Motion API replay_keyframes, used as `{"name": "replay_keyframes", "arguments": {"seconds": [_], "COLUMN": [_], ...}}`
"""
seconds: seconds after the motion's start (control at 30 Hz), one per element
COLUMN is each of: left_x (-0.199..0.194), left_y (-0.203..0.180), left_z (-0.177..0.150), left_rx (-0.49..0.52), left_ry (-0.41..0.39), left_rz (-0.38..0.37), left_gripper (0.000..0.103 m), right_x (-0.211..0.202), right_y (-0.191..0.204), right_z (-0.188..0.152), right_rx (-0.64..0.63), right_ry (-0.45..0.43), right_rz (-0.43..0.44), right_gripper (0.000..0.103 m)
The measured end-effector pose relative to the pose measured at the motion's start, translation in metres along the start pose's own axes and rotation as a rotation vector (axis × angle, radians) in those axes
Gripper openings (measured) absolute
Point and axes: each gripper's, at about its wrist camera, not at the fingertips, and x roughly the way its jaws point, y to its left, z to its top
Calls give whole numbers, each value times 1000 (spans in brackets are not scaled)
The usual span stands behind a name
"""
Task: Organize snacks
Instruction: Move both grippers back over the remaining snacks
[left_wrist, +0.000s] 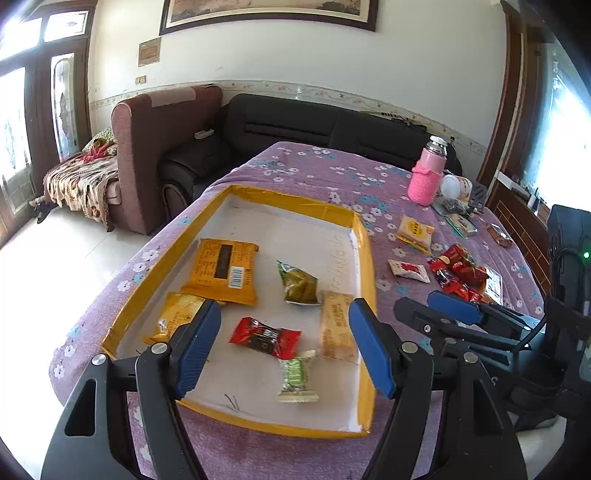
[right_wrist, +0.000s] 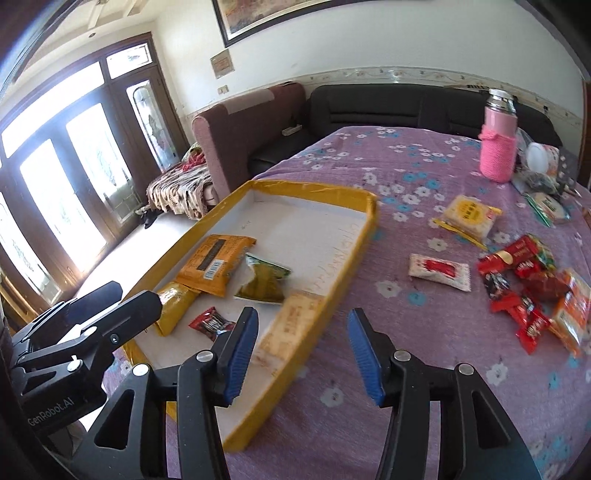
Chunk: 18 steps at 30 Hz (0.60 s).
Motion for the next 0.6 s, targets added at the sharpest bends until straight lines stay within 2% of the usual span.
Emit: {"name": "replay_keyframes", "arguments": {"seconds": [0.4,0.5,0.6], "left_x": [-12,-14,-17], "left_y": [-36,-39,-35], "left_z": [-6,-7,-6], "left_rx": [67,61,-1], "left_ry": [11,30,66], "left_rz": [-28,-84,-199], "left_gripper": [72,72,72], "right_x": [-34,-41,-48], "right_y": [-62,-73,-94], "right_z": [-19,-24,-29], "right_rx": [130,142,162], "right_ry": [-32,-40,-47], "right_rz": [-40,-52,-86], "right_gripper": [55,56,58]}}
